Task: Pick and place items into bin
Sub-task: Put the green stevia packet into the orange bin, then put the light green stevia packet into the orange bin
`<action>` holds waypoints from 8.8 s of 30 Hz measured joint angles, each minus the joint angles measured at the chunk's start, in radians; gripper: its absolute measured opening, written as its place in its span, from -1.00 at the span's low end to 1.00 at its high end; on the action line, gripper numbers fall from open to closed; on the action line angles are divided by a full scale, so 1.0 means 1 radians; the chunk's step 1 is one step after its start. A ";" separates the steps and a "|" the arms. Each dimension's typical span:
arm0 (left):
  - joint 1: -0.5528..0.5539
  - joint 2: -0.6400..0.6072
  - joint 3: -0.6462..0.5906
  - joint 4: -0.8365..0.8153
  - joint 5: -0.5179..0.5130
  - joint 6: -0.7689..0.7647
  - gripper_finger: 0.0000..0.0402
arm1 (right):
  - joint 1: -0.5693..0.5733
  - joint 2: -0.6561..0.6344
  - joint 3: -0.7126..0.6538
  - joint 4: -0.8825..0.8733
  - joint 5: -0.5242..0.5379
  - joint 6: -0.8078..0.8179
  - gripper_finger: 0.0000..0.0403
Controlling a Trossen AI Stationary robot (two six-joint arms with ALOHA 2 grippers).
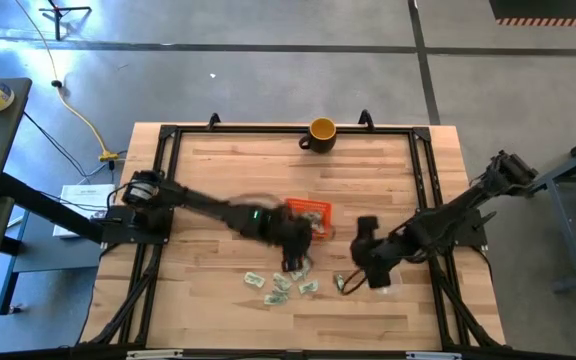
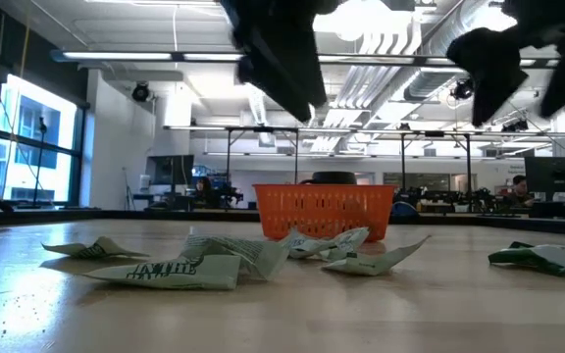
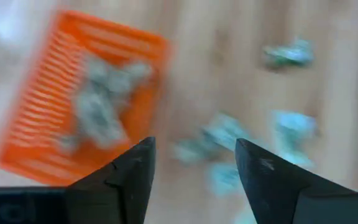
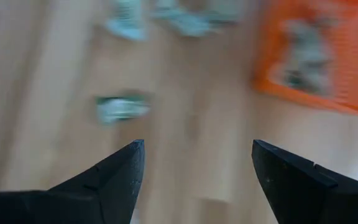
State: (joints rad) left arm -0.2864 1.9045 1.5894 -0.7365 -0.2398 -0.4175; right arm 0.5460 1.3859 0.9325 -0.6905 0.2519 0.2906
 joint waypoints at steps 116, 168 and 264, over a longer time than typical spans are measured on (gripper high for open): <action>-0.105 -0.103 -0.586 0.351 0.185 0.081 -0.43 | -0.016 0.091 0.196 -0.518 0.342 0.253 0.24; -0.075 -0.272 -0.222 -0.050 -0.064 -0.240 -0.29 | -0.651 -0.301 -0.170 -0.035 -0.060 -0.341 -0.08; -0.207 -0.296 -0.447 0.215 0.005 -0.360 -0.34 | -0.418 0.135 0.131 0.278 0.120 -0.294 0.24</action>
State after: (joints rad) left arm -0.4937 1.6081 1.1422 -0.5219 -0.2353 -0.7779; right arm 0.1283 1.5208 1.0637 -0.4120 0.3714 -0.0034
